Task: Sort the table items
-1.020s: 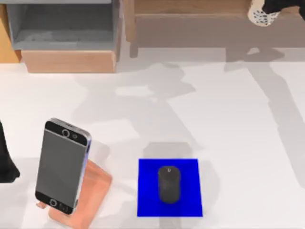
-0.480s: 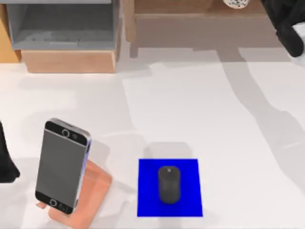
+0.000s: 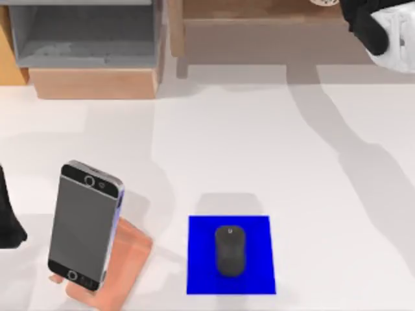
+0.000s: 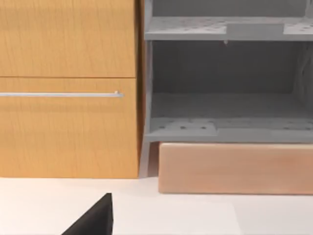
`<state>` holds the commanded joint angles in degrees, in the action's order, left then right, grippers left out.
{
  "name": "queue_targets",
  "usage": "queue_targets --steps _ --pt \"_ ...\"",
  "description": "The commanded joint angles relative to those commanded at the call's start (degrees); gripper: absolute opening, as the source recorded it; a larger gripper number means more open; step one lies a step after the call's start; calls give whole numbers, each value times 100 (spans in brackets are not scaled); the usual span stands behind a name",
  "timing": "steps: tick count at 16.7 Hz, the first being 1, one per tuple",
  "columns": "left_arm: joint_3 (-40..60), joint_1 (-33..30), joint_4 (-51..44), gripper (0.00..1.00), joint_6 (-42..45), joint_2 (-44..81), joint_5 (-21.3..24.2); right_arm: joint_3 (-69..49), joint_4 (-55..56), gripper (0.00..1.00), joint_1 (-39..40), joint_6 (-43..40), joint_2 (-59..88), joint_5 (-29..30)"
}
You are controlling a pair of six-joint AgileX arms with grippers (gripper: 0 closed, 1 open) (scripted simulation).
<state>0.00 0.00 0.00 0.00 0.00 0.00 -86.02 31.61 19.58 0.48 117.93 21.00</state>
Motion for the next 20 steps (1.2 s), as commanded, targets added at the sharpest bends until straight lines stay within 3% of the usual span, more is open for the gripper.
queue_targets --steps 20 --pt "0 0 0 100 0 0 0 26 -8 0 -59 23 -39 46"
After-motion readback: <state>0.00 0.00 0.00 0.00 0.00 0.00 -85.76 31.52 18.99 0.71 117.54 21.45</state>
